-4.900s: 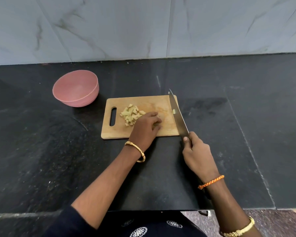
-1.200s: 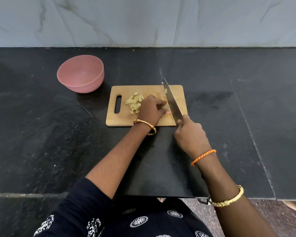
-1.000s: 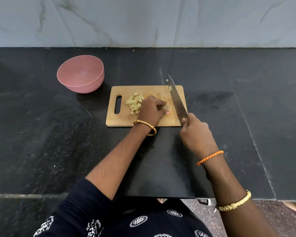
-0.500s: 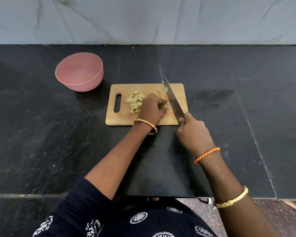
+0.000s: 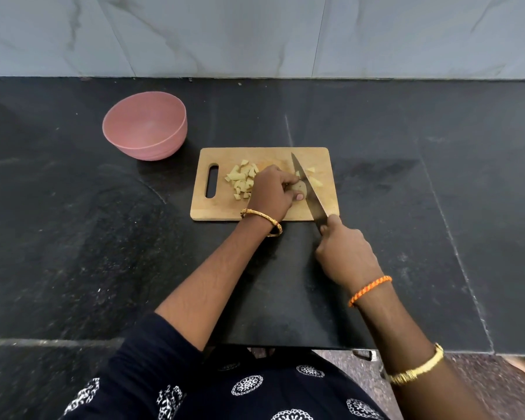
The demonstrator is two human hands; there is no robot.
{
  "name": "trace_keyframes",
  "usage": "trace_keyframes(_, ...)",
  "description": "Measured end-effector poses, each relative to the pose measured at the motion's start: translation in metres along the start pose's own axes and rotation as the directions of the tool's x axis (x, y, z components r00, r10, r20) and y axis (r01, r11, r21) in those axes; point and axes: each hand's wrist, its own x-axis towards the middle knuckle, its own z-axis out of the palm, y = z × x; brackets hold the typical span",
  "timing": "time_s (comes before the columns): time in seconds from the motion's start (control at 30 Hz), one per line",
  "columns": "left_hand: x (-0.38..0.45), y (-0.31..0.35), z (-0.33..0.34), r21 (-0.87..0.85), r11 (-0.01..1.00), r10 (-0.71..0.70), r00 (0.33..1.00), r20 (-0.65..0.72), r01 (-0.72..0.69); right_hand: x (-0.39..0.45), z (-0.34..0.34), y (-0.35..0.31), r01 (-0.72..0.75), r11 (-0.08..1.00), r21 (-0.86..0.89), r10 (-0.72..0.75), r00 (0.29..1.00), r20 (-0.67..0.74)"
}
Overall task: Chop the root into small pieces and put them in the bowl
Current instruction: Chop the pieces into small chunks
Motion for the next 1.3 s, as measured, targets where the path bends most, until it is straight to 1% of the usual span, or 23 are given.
trace_keyframes(0.07,0.0,-0.001,0.001,-0.007,1.0,-0.007,1.0,-0.003,0.007,-0.007,-0.003,0.008,0.009,1.0,0.027,-0.009,1.0,0.007)
trace_keyframes(0.17,0.0,0.0,0.001,-0.019,1.0,-0.025,1.0,0.002,0.025,-0.002,-0.012,0.011,0.043,0.995,0.089,-0.036,0.997,-0.075)
trace_keyframes(0.23,0.0,0.0,-0.001,-0.035,0.999,-0.04,0.999,0.006,0.041,0.006,-0.015,0.007,0.069,0.992,0.109,-0.058,0.993,-0.102)
trace_keyframes(0.37,0.0,0.002,-0.003,-0.04,0.998,-0.044,0.999,0.017,0.045,0.017,-0.013,-0.002,0.074,0.993,0.091,-0.067,0.995,-0.078)
trace_keyframes(0.67,0.001,0.0,-0.002,-0.003,1.0,-0.02,1.0,0.02,0.02,0.014,-0.009,-0.01,0.059,0.998,0.031,-0.056,0.993,-0.1)
trace_keyframes(0.83,0.0,0.0,-0.002,-0.012,1.0,-0.023,1.0,0.011,0.023,0.023,-0.004,-0.02,0.032,0.999,0.014,-0.031,0.998,-0.056)
trace_keyframes(1.0,0.0,-0.001,0.0,-0.015,1.0,-0.013,1.0,-0.014,0.013,0.008,0.004,-0.005,0.016,1.0,0.014,-0.015,0.999,-0.038)
trace_keyframes(1.1,-0.002,-0.002,0.001,-0.012,1.0,-0.014,1.0,-0.02,0.014,-0.006,0.002,0.008,0.02,0.998,0.051,-0.019,1.0,-0.022)
trace_keyframes(1.23,-0.003,-0.001,-0.002,-0.039,0.999,-0.037,0.999,-0.011,0.037,-0.008,-0.014,0.007,0.093,0.985,0.147,-0.072,0.987,-0.146)
trace_keyframes(1.3,-0.005,0.0,-0.003,-0.036,0.999,-0.037,0.999,-0.008,0.037,-0.001,-0.017,0.0,0.117,0.982,0.148,-0.092,0.982,-0.163)
